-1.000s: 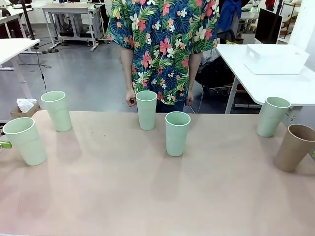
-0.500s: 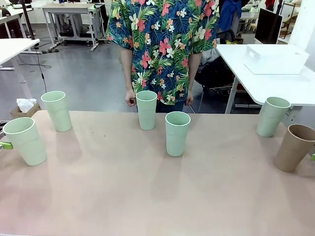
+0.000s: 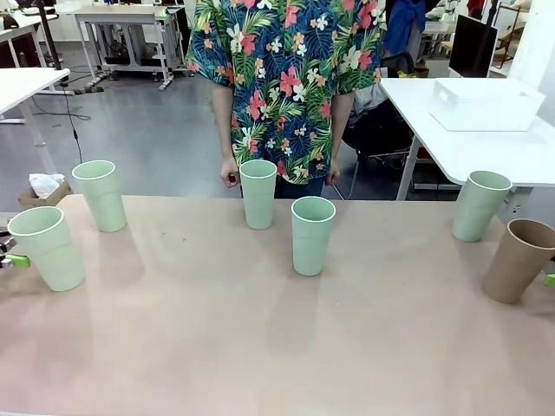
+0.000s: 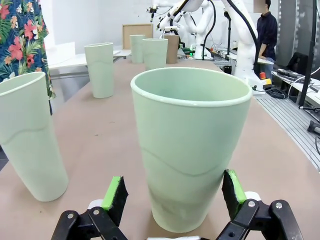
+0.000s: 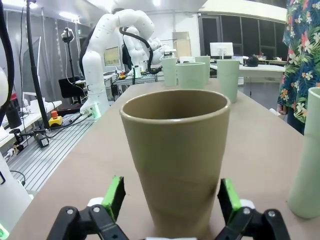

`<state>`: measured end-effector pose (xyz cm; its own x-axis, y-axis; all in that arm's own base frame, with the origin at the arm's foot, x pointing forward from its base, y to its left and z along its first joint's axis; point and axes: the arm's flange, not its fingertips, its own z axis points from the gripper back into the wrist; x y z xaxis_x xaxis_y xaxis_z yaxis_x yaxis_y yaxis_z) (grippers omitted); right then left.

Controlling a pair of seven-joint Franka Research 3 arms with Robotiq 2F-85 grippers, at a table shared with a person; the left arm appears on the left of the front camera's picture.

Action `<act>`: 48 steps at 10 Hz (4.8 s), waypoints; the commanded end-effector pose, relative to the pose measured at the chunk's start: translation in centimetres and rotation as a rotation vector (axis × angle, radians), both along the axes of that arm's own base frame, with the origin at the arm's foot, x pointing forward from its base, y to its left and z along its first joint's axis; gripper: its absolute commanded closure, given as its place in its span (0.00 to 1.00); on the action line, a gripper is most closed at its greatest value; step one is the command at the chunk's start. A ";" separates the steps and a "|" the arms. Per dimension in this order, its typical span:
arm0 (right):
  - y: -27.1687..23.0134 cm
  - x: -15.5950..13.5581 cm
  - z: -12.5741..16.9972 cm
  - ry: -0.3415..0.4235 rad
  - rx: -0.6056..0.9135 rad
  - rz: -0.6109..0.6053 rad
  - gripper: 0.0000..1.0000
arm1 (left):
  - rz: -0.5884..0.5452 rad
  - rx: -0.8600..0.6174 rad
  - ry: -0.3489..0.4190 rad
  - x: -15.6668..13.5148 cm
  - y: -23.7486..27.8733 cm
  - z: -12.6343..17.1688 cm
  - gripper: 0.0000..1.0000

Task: Stack the cups and store them in the basket.
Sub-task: Pick up two Reusable plastic cups , one in each hand.

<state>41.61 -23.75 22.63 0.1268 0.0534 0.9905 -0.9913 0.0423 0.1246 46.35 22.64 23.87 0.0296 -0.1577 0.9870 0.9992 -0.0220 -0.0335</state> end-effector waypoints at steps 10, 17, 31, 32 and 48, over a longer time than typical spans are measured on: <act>4.4 0.5 0.6 0.092 0.065 -0.029 0.00 | -0.069 -0.051 -0.055 -1.1 -2.7 -1.6 0.00; 6.2 0.3 0.4 0.121 0.073 -0.059 0.00 | -0.098 -0.090 -0.062 -1.3 -5.9 -2.2 0.00; 6.7 0.3 -0.6 -0.010 0.044 -0.050 0.45 | -0.055 -0.181 -0.075 -1.9 -8.0 -1.6 0.59; 6.3 0.0 -0.3 0.070 0.101 0.060 0.45 | -0.072 -0.201 -0.066 -1.9 -8.3 -1.2 0.77; 19.0 -4.8 15.9 -0.067 -0.038 -0.245 0.13 | 0.089 -0.227 -0.057 -8.2 -19.5 15.2 0.14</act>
<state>37.09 -5.46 38.13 0.0470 0.0863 0.9952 -0.9685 0.2477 0.0243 38.47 4.05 38.42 -0.0446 0.0454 0.9980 0.9986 0.0313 0.0432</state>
